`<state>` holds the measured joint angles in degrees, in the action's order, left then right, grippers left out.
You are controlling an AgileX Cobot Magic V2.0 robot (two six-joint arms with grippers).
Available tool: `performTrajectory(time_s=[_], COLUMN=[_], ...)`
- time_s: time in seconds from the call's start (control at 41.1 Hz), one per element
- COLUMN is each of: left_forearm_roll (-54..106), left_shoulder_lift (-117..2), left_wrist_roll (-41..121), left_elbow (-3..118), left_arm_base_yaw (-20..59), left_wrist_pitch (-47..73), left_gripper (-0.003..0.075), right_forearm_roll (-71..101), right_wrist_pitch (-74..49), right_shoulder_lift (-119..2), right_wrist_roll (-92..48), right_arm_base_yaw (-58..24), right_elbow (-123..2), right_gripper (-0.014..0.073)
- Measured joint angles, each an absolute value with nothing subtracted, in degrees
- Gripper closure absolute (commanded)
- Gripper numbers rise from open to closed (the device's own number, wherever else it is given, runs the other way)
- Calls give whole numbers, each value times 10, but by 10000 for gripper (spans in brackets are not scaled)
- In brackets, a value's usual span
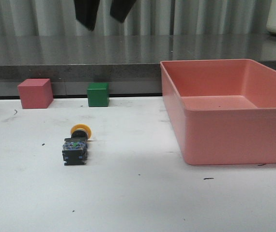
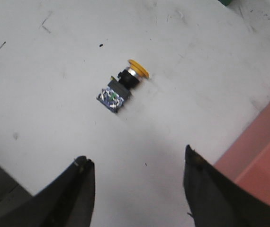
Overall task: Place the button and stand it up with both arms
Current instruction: 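Lower the button onto the table and open the right gripper, then withdraw the right gripper upward away from the button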
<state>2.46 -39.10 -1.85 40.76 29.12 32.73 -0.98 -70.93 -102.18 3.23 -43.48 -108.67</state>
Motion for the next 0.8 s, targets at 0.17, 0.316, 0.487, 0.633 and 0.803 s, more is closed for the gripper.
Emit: performTrajectory(time_s=[0.17, 0.316, 0.487, 0.633, 0.803], left_forearm_roll=[25, 25, 25, 25, 25], left_shoulder_lift=[-391, -391, -391, -391, -391], left_wrist_roll=[-18, -18, -18, -18, -18], left_elbow=[408, 408, 408, 408, 408], left_arm_base_yaw=[291, 291, 291, 291, 291], left_wrist_pitch=[327, 327, 327, 327, 326], left_gripper=[206, 206, 206, 206, 206], right_forearm_roll=[-10, -10, -10, -10, -10], right_wrist_pitch=[-679, -641, -616, -600, -562], right_shoulder_lift=[-894, -777, -664, -576, -477], right_wrist_roll=[0, -16, -17, -17, -17], right_arm_base_yaw=[-435, -435, -434, -434, -434], right_elbow=[-966, -861, -758, -674, -584], right_gripper=[153, 153, 153, 153, 153])
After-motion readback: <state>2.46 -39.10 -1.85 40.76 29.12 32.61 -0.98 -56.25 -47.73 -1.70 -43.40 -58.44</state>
